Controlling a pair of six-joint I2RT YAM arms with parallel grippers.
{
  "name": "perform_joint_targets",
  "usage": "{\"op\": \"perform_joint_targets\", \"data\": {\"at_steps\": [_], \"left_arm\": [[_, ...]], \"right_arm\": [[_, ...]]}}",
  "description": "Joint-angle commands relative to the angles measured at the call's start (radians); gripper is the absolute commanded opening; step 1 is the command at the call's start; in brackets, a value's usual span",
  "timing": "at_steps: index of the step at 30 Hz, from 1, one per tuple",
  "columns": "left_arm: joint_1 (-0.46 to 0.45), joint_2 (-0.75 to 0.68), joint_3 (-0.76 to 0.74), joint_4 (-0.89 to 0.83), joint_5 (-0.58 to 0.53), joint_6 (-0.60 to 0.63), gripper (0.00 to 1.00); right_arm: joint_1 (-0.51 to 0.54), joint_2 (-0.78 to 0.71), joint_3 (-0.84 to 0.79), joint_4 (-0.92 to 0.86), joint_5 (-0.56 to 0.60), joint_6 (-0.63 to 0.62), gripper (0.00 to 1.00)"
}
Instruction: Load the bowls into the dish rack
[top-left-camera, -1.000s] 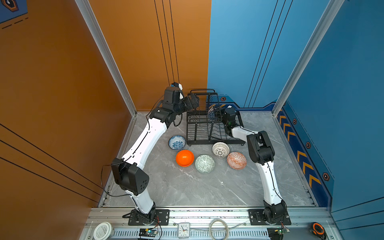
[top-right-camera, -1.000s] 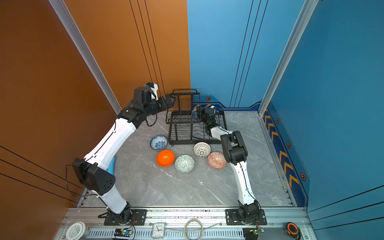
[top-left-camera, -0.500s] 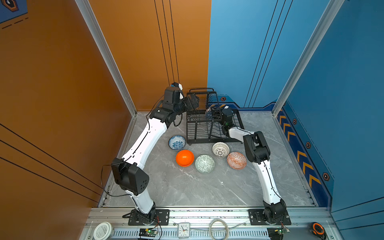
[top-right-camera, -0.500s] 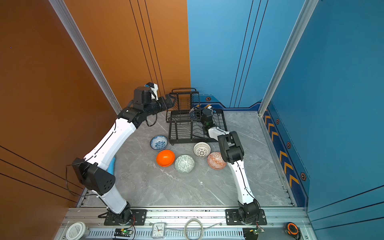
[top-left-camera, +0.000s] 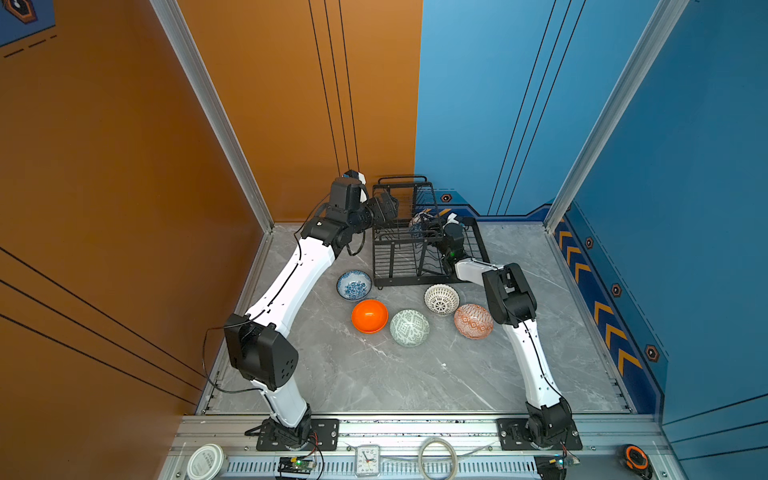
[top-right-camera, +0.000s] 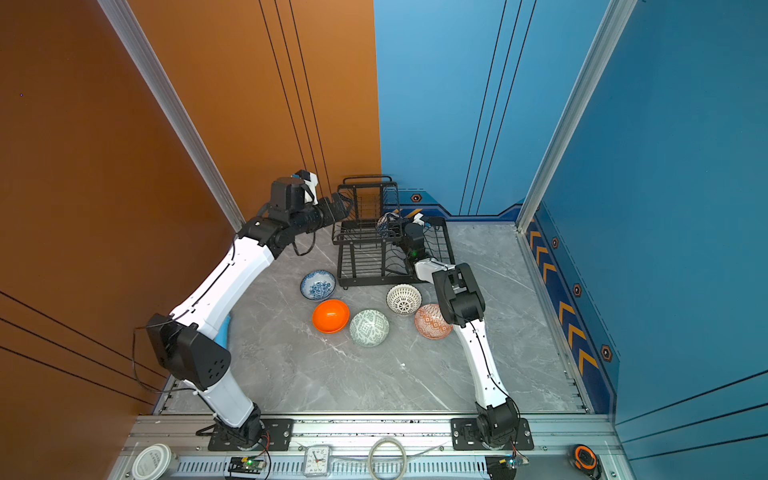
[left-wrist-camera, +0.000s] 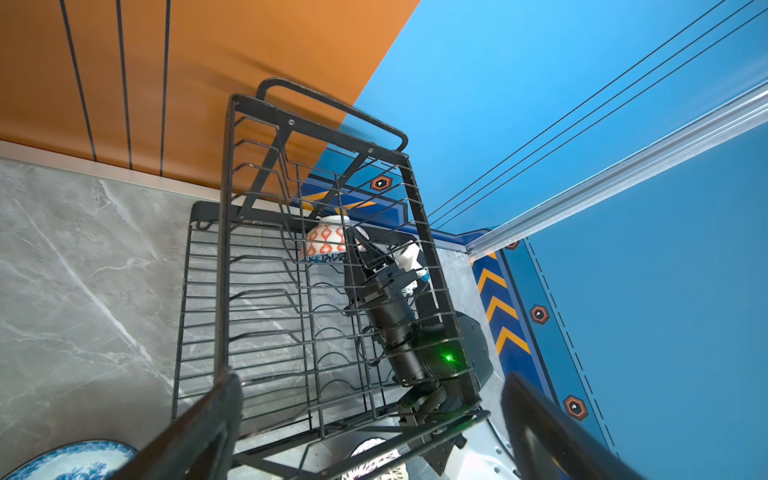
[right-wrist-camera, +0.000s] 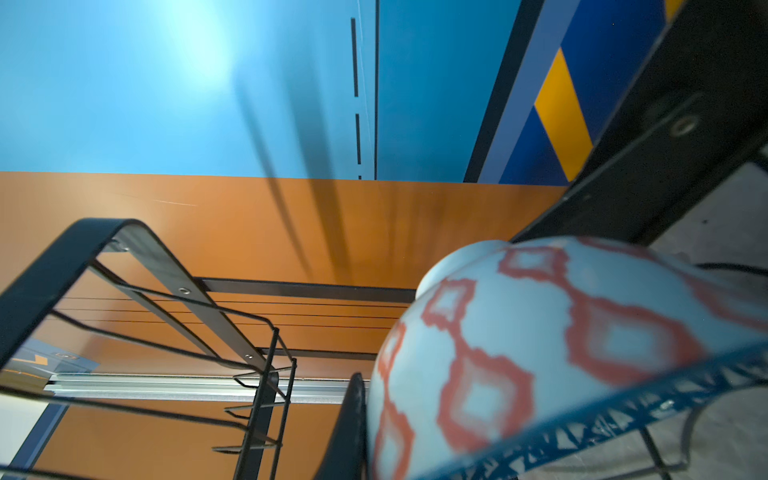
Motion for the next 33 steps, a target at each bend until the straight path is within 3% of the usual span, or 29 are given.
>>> {"op": "perform_joint_targets", "data": {"at_steps": [1, 19, 33], "left_arm": [[0.009, -0.001, -0.030, 0.013, 0.025, -0.009, 0.98], [0.021, -0.032, -0.082, 0.025, 0.039, -0.021, 0.98], [0.032, -0.044, -0.106, 0.039, 0.053, -0.030, 0.98]], "right_arm": [[0.007, 0.007, -0.016, 0.164, 0.038, 0.011, 0.00], [0.034, -0.002, -0.116, 0.184, 0.097, 0.023, 0.00], [0.010, 0.023, -0.073, 0.256, 0.030, 0.022, 0.00]]}}
